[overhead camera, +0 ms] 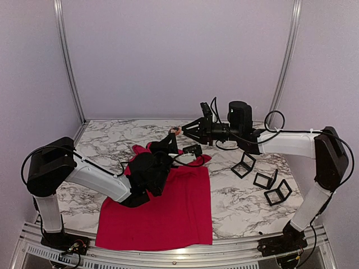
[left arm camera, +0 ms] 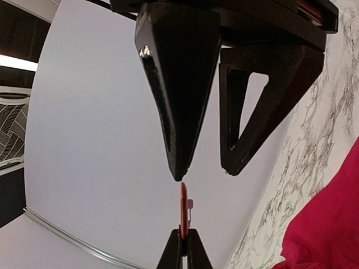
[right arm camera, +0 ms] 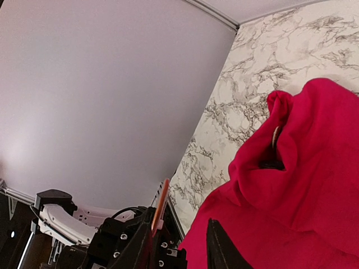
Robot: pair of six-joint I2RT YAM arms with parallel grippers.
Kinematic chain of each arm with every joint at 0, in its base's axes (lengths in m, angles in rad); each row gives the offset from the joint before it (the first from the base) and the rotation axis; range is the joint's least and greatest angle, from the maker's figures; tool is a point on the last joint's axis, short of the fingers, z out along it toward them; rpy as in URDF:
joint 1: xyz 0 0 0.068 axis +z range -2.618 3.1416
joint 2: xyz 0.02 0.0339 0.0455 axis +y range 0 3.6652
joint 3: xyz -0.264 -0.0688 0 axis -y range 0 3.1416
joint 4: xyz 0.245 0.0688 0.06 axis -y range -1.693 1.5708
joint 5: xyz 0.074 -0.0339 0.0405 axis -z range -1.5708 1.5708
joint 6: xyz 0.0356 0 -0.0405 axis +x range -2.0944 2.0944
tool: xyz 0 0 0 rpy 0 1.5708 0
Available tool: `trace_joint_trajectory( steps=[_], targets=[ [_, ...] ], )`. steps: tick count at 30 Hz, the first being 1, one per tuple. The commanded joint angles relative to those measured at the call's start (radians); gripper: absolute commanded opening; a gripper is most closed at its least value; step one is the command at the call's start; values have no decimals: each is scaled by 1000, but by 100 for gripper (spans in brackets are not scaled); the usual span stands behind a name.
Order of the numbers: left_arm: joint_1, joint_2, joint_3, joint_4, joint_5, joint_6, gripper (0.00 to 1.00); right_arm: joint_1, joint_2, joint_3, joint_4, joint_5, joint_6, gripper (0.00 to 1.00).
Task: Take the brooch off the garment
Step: Pass from the left arm to the right
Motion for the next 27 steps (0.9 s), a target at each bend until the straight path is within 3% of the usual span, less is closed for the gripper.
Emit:
trace_joint_trajectory(
  steps=[1, 16, 25, 27],
  targets=[
    [-6, 24, 24, 62, -22, -4, 0, 9, -2, 41, 32, -8, 13, 31],
    [-6, 24, 25, 28, -29, -12, 0, 44, 29, 67, 25, -1, 20, 23],
    [-8, 18, 26, 17, -35, -8, 0, 48, 34, 75, 18, -2, 21, 0],
    [-8, 17, 27, 15, -36, -11, 0, 50, 34, 77, 15, 0, 21, 0]
  ],
)
